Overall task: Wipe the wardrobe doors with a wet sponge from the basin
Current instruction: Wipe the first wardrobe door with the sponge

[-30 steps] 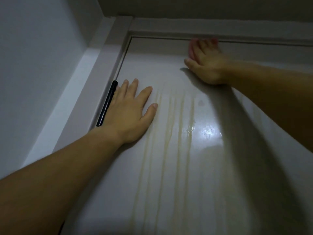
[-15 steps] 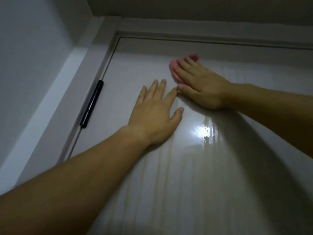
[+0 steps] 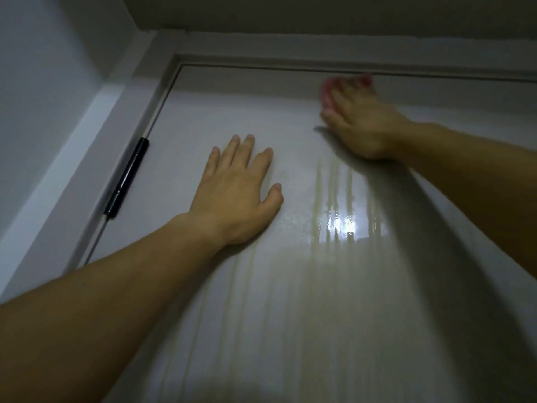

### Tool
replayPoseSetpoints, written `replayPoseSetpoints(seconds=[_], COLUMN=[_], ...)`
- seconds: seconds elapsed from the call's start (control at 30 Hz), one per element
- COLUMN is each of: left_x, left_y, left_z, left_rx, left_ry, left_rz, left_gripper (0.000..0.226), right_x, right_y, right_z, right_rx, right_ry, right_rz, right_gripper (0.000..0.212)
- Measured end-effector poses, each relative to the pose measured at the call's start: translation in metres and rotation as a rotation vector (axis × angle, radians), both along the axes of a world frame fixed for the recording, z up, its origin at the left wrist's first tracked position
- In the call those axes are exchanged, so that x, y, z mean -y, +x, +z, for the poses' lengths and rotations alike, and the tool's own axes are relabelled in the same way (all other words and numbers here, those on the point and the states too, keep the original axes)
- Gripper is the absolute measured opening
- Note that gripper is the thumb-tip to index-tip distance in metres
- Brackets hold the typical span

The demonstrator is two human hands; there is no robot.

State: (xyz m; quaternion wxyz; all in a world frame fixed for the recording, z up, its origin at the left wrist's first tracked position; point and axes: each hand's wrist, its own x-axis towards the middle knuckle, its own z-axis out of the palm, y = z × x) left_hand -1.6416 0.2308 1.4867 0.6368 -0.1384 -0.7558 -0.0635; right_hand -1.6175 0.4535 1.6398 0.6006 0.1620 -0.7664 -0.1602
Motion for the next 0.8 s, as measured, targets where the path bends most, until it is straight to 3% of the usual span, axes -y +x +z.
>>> replayPoseSetpoints(seconds=[0.1, 0.27, 0.4, 0.47, 0.53, 0.63, 0.8], left_x=[0.0, -0.005, -0.021, -0.035, -0.052, -0.078, -0.094], left_y=[0.002, 0.005, 0.011, 0.014, 0.018, 0.02, 0.016], left_z=[0.0, 0.003, 0.009, 0.01, 0.009, 0.007, 0.005], left_rx=[0.009, 0.037, 0.051, 0.067, 0.061, 0.068, 0.074], left_ry=[-0.007, 0.021, 0.083, 0.086, 0.024, -0.081, -0.071], left_rz=[0.016, 0.038, 0.096, 0.071, 0.033, -0.02, 0.003], left_gripper=[0.077, 0.076, 0.063, 0.064, 0.067, 0.066, 0.064], right_x=[-0.017, -0.028, -0.052, -0.044, -0.036, -0.049, -0.071], right_y=[0.003, 0.003, 0.015, 0.014, 0.009, 0.006, 0.013], right_z=[0.001, -0.042, 0.003, -0.009, -0.036, -0.044, -0.011], right_rx=[-0.015, -0.004, 0.007, 0.011, 0.022, 0.014, 0.024], right_ry=[-0.115, 0.206, -0.165, -0.15, 0.003, 0.112, -0.165], right_rz=[-0.009, 0.016, -0.069, -0.06, 0.0, 0.029, 0.039], right_gripper=[0.085, 0.08, 0.081, 0.086, 0.09, 0.082, 0.075])
